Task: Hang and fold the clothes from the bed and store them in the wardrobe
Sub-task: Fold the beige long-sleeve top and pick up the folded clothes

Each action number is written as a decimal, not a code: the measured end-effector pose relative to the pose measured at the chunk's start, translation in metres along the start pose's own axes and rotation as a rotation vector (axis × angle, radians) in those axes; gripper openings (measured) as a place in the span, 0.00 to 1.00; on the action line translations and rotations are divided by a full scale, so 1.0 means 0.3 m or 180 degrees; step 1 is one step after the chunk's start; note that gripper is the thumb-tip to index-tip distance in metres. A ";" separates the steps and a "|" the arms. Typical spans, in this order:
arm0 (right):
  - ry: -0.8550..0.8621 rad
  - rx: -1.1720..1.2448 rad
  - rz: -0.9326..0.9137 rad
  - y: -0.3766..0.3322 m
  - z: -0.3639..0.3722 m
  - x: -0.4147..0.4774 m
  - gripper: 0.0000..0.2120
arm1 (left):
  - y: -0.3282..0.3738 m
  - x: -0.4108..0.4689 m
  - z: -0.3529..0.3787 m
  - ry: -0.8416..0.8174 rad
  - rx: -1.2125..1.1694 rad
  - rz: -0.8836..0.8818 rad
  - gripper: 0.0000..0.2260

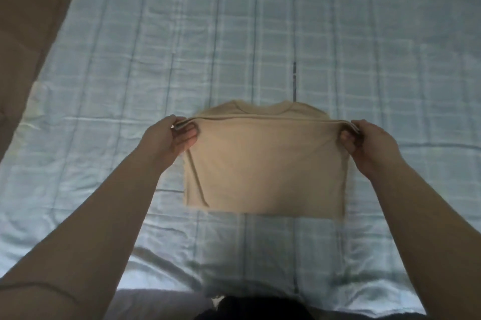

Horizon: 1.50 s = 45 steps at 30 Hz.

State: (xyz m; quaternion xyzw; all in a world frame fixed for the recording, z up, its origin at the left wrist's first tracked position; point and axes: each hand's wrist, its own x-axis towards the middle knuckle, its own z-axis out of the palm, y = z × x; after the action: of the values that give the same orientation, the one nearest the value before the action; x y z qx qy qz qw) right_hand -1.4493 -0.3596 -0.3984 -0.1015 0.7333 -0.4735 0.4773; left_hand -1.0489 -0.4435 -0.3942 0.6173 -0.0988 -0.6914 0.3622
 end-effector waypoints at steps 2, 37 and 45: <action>0.0103 0.0206 0.0025 -0.032 0.063 0.104 0.06 | 0.035 0.111 0.043 -0.0038 -0.0024 0.0025 0.11; -0.0217 -0.4379 -0.2696 0.590 -0.056 0.088 0.32 | -0.548 0.228 -0.154 -0.0007 0.6107 0.3403 0.27; -0.0175 -0.4180 -0.2710 0.620 -0.053 0.104 0.30 | -0.563 0.246 -0.160 0.0104 0.6044 0.3395 0.27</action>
State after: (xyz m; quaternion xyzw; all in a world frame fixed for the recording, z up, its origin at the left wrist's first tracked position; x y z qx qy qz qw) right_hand -1.4219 -0.2699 -0.5629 -0.6472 0.7491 -0.0824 0.1149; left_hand -1.0667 -0.3533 -0.5609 0.5321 -0.8430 -0.0787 -0.0077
